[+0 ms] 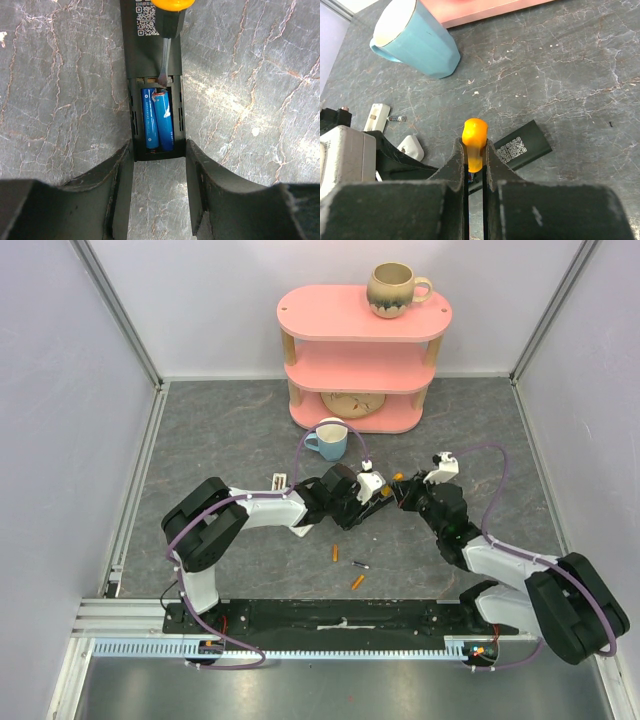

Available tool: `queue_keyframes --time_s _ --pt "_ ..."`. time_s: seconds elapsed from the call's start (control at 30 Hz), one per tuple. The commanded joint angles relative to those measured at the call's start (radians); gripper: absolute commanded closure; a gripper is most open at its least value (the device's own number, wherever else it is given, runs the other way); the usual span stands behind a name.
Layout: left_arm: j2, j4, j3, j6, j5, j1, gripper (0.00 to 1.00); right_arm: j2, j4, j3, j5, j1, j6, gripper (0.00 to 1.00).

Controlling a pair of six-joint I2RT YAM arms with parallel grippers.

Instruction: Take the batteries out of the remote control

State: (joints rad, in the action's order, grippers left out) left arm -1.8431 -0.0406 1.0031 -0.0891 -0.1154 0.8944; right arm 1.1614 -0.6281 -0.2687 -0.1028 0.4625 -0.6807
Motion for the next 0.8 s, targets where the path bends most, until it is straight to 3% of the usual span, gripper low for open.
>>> queue_keyframes --time_s 0.0,0.33,0.77 --pt "-0.045 0.107 -0.012 0.012 0.046 -0.015 0.68 0.030 -0.068 0.002 0.018 -0.002 -0.002 1.00" --pt "-0.050 0.111 -0.008 0.012 0.049 -0.015 0.68 0.060 -0.117 0.002 0.101 0.001 -0.048 1.00" --pt "-0.018 0.085 -0.029 0.028 0.028 -0.025 0.67 -0.051 -0.073 -0.003 0.164 0.037 -0.128 1.00"
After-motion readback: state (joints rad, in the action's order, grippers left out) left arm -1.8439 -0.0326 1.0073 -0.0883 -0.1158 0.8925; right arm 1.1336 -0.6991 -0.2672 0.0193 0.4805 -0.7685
